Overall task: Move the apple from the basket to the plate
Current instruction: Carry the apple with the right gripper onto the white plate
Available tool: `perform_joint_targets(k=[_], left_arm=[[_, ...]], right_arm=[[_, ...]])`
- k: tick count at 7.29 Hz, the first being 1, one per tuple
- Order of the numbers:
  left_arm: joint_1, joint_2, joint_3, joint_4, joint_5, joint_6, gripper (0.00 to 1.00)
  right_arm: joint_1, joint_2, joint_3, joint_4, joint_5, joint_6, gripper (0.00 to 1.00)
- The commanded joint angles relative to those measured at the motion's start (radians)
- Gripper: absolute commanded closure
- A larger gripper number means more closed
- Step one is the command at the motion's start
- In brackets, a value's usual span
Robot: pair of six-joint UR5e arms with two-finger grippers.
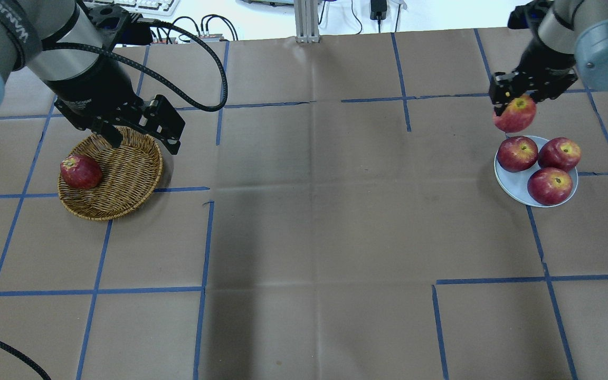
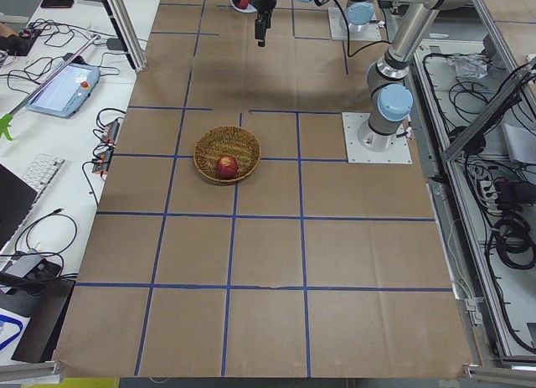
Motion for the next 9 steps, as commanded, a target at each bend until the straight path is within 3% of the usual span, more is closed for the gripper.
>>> perform_joint_targets(k=[1,3,8,9], left_arm=[[0.003,-0.001,-0.002,-0.004,0.001,0.001,0.01],[0.001,0.0,-0.002,-0.009,0.002,0.001,0.01],[0.003,-0.007,-0.002,-0.006,0.002,0.001,0.01],[0.003,-0.007,-0.002,-0.009,0.002,0.001,0.01]], right_arm=[[-0.121,0.038,0.042,-0.058,0.006,-0.159,0.53],[-0.123,0.083,0.083,-0.121,0.002,-0.172,0.53],[-0.128,0.086,0.103,-0.129,-0.003,-0.17,0.51],[-0.129,0.095,0.102,-0.148,-0.004,-0.17,0.44]])
